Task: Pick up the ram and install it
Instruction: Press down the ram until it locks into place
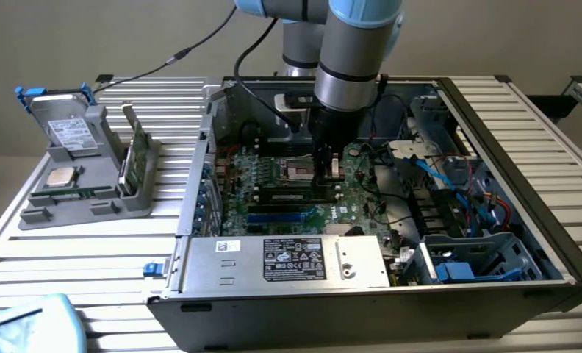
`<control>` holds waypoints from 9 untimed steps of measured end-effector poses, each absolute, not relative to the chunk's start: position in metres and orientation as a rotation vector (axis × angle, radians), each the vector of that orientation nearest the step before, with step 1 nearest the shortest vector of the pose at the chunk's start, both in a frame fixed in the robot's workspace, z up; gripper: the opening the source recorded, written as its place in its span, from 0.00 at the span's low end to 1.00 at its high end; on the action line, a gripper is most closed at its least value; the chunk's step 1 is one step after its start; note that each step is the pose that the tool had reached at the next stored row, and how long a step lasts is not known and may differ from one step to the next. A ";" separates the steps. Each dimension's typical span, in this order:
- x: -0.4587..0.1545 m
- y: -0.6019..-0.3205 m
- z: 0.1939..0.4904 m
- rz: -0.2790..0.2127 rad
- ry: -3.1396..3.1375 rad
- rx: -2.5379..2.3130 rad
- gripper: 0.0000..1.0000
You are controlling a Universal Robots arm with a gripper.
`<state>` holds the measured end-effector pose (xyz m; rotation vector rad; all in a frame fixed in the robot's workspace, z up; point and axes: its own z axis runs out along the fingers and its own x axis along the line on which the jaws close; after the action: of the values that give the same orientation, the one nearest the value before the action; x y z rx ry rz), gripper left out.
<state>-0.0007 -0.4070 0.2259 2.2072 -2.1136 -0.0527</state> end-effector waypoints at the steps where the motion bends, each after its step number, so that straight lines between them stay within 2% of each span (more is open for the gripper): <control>1: -0.001 -0.407 0.226 -0.053 -2.114 2.207 0.11; 9: -0.004 -0.407 0.231 -0.053 -2.114 2.208 0.11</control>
<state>-0.0036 -0.4069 0.2313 2.2078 -2.1141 -0.0530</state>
